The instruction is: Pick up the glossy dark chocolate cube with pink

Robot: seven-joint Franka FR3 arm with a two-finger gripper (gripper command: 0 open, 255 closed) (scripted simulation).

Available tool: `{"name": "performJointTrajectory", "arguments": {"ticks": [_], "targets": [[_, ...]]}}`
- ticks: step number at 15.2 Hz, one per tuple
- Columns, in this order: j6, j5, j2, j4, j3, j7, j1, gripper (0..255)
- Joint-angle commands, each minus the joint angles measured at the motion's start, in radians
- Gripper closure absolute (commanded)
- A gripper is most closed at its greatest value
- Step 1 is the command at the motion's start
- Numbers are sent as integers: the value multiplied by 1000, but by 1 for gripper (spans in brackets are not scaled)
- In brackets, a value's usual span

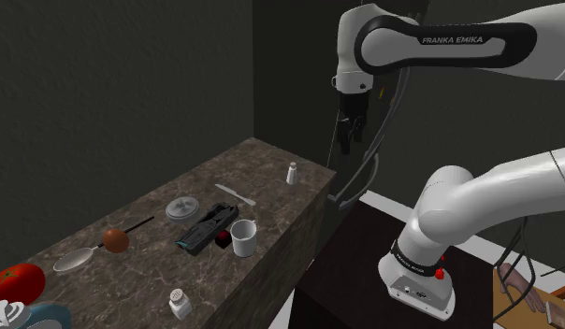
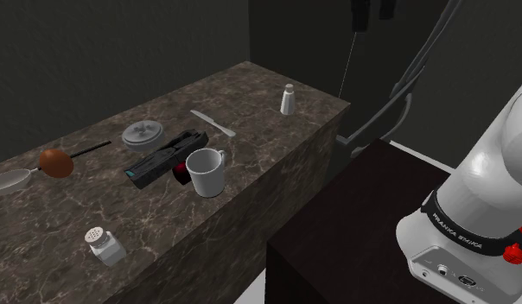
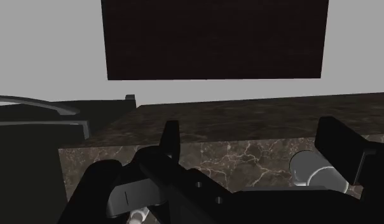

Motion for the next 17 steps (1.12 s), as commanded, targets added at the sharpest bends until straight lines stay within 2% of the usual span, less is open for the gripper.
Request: {"name": "performJointTrajectory", "arguments": {"ticks": [1,9,17], "targets": [[0,0,0,0,0,0,0,0],[245,76,197,-40,102,121,44,0],[473,107,468,13,195,238,75,0]]}}
